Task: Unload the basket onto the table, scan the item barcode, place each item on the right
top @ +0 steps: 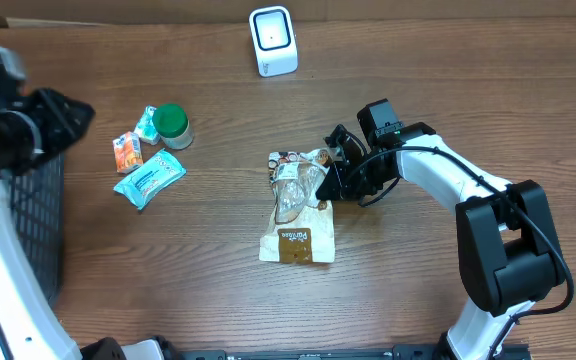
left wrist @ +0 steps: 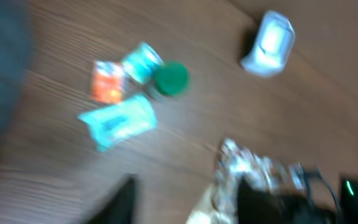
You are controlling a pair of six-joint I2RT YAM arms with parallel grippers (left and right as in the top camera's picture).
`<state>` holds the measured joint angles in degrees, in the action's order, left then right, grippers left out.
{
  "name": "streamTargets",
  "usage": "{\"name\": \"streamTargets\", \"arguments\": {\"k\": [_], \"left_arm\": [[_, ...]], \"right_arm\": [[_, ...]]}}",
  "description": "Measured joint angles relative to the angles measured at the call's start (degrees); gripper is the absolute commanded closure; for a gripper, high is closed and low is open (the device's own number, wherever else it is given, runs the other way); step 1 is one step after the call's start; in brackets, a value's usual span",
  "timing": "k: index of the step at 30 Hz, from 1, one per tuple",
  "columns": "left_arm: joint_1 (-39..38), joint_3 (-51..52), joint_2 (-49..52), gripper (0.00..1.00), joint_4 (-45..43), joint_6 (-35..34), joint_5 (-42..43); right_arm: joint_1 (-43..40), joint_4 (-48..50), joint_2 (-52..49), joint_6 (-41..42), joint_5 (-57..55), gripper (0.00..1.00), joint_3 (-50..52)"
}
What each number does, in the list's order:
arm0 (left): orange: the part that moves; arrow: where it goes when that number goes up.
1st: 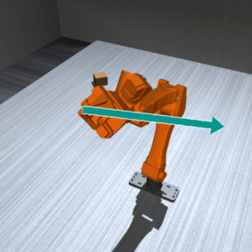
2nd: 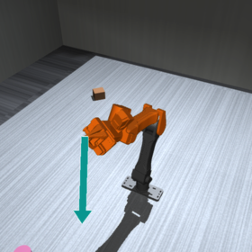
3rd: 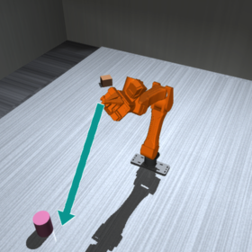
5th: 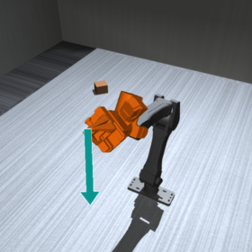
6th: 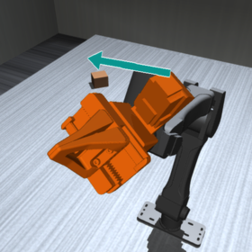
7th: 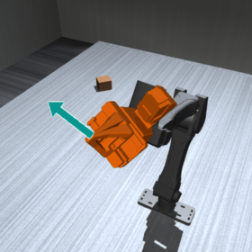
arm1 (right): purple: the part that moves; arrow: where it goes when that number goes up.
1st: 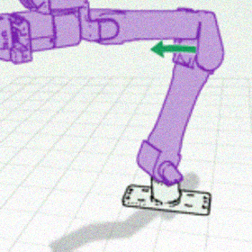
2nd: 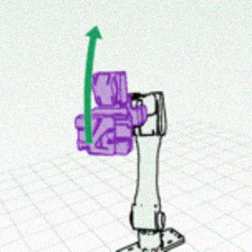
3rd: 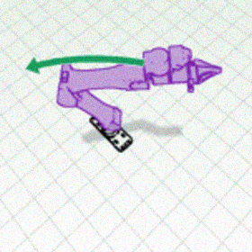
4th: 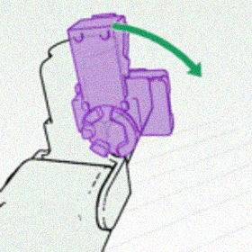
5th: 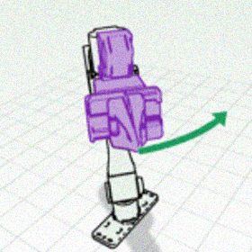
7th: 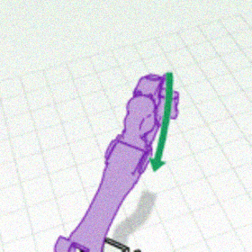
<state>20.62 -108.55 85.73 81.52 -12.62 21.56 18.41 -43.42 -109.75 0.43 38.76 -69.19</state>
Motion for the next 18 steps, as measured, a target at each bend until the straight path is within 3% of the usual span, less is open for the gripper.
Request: {"name": "streamTargets", "arguments": {"k": [4, 9, 15, 18], "left_arm": [[-9.4, 12.5, 0.0, 0.96, -4.4, 1.9, 4.5], [-19.9, 30.8, 0.6, 0.96, -19.9, 1.8, 10.0], [-30.7, 48.7, 0.9, 0.96, -46.2, -4.4, 13.4], [-35.2, 51.9, 1.4, 0.96, -51.5, -8.4, 11.9]], "right_arm": [[0.0, 0.4, 0.0, 0.0, 0.0, 0.96, 0.0], [0.0, 0.3, 0.0, 0.0, 0.0, 0.96, 0.0], [0.0, 0.7, 0.0, 0.1, 0.3, 0.96, 0.0], [0.0, 0.8, 0.0, 0.5, 0.4, 0.96, 0.0]]}}
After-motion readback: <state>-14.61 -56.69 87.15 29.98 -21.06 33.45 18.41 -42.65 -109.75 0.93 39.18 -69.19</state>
